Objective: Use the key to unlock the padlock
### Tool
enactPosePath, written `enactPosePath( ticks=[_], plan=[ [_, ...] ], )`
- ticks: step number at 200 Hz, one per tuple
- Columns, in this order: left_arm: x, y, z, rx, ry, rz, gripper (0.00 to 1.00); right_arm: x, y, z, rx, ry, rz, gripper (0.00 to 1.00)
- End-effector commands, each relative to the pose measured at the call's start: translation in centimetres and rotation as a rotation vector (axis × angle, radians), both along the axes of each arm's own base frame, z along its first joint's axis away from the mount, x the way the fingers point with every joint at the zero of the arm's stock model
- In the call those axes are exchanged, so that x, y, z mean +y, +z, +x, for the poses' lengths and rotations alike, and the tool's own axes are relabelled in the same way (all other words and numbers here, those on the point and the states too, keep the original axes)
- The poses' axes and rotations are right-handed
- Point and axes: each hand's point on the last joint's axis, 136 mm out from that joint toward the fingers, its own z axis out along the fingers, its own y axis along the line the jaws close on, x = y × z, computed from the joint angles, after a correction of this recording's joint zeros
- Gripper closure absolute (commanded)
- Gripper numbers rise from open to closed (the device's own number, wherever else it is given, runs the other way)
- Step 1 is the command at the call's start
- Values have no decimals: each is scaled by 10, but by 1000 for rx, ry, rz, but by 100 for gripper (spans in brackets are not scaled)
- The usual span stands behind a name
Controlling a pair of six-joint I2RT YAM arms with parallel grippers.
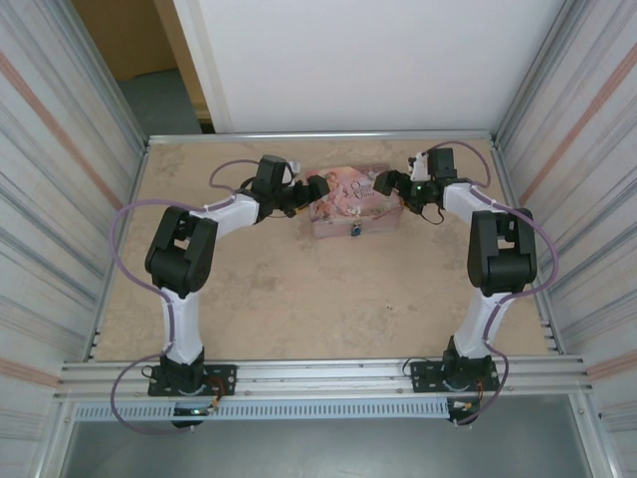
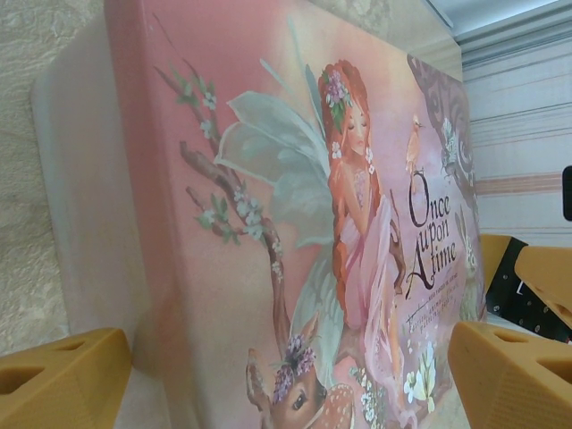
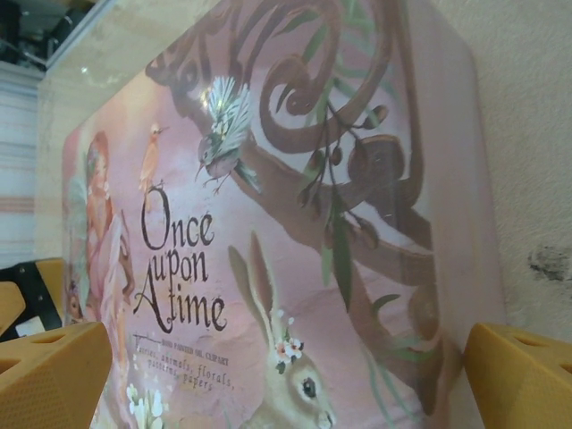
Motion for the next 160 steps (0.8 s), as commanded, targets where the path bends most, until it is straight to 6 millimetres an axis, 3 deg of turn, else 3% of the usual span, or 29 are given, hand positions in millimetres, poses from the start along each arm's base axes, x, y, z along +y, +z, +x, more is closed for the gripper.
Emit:
enactPosePath(
  ticks=[1,78,160],
  plan=[
    [-8,8,-1,-5,-30,-3,8,13,11,-7,-7,57,24,0],
    [6,21,-2,-37,-11,29,8,34,25,-30,-4,95,58,0],
    [31,21,-11,-39,23,70,8,71,21,-72,29,156,41,0]
  ],
)
